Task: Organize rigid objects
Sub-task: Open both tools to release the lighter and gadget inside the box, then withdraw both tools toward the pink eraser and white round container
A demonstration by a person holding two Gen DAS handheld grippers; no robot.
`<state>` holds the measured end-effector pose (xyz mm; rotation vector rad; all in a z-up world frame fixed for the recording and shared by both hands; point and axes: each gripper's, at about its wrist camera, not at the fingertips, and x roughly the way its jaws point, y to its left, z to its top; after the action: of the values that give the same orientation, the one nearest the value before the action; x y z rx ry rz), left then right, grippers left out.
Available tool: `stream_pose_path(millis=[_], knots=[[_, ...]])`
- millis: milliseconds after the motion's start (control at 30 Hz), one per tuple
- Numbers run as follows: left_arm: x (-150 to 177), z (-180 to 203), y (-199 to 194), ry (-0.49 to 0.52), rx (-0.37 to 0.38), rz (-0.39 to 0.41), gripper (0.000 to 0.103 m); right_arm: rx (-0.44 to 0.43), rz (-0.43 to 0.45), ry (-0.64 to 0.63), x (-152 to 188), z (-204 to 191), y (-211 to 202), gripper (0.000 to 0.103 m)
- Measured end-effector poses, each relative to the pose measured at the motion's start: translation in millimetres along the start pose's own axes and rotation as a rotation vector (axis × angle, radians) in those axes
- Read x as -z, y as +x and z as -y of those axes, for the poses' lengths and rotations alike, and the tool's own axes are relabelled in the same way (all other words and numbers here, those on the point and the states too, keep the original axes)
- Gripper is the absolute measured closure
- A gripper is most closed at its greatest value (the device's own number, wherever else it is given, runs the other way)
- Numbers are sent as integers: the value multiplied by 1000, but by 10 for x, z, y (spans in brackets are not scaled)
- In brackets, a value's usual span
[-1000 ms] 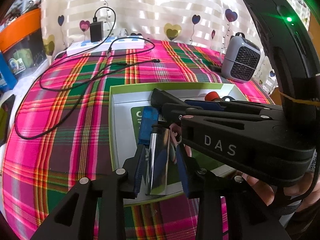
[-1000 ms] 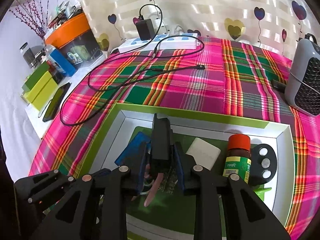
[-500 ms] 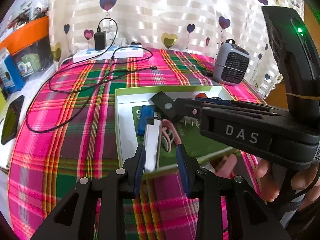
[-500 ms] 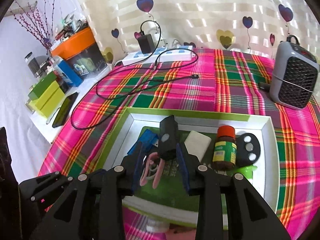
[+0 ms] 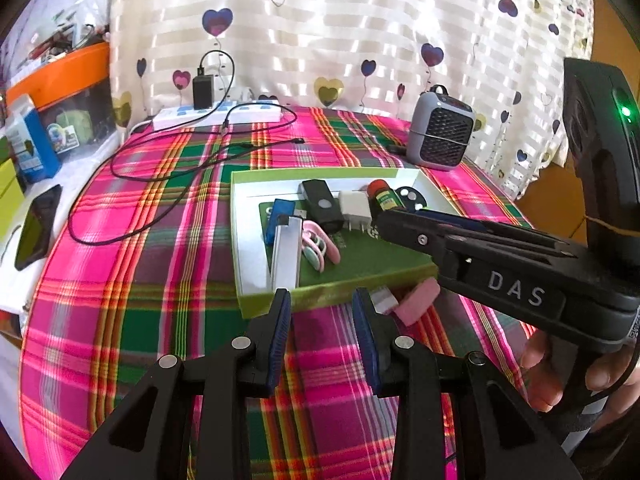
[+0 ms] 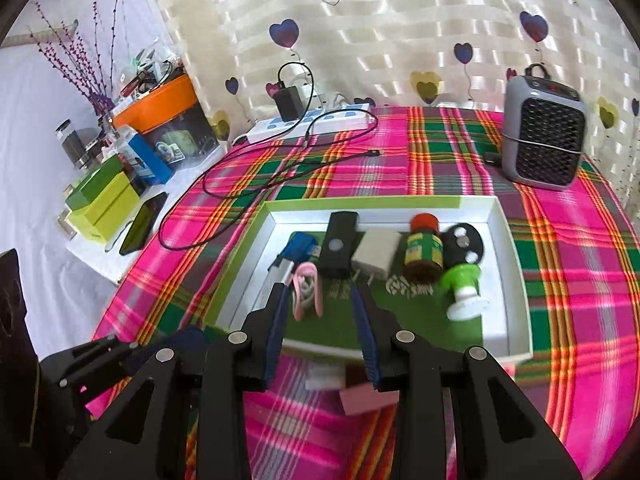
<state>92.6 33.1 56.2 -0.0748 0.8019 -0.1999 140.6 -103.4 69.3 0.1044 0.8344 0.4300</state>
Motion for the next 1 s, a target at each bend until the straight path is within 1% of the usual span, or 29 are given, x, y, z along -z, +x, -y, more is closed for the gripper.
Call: stream_pose_path(millis=[300,467,633,733,833,867,967,1000], knots=[[186,18,-84,7,6,-11,72,29,13,36,249,67,-134,68],[302,12,-107,5,26,-16,72,80,23,39,411,107,-217,68],[370,4,-94,5,42,-27,72,127,8,67,581,171,-241,68],[400,-2,-87,6,50,-32,72,139,-3,88,633,178,-232,68],[422,-15,-73,4,57,-39,72,126,-9,126,649,183,-205,68],[426,-21,-66,4,60,-42,72,119,-13,143,651,189,-188,67],[435,-37,-50,7,69,-48,72,121,-15,174,651,184,-146,54],[439,-47,-44,7,71,-50,72,124,-11,177,646,175,-140,54]])
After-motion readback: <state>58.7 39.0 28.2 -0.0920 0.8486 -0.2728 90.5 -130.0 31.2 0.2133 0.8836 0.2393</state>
